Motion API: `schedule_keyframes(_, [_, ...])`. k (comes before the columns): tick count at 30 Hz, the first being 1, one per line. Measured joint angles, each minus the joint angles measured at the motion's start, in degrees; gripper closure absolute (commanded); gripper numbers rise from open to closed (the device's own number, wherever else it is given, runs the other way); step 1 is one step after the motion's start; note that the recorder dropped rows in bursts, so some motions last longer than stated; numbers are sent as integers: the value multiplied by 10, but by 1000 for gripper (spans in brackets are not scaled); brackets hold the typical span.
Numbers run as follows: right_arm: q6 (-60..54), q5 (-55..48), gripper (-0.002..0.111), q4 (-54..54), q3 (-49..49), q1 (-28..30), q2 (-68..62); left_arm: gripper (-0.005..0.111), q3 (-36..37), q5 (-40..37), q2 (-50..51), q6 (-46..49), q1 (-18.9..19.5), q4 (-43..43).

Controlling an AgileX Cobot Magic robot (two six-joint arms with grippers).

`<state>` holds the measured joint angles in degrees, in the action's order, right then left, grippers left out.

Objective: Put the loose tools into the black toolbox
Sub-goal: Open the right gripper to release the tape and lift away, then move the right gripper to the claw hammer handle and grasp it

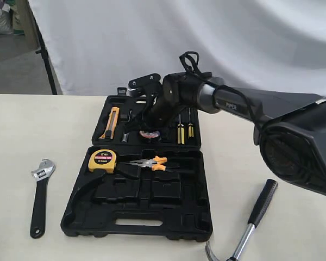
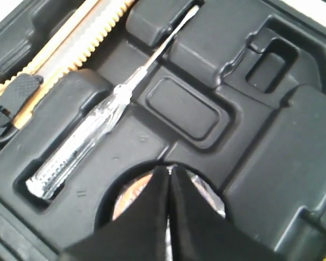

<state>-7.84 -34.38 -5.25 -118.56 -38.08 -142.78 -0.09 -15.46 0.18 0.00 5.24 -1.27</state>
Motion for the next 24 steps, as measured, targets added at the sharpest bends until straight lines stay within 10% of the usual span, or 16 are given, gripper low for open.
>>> schedule_keyframes(4, [49, -2, 26, 49, 0, -9, 6, 106, 0, 0, 0, 0, 0, 0])
schedule_keyframes(7, [49, -6, 14, 53, 1, -14, 16, 106, 0, 0, 0, 0, 0, 0])
schedule_keyframes(24, [-80, -338, 13, 53, 16, 3, 277, 106, 0, 0, 0, 0, 0, 0])
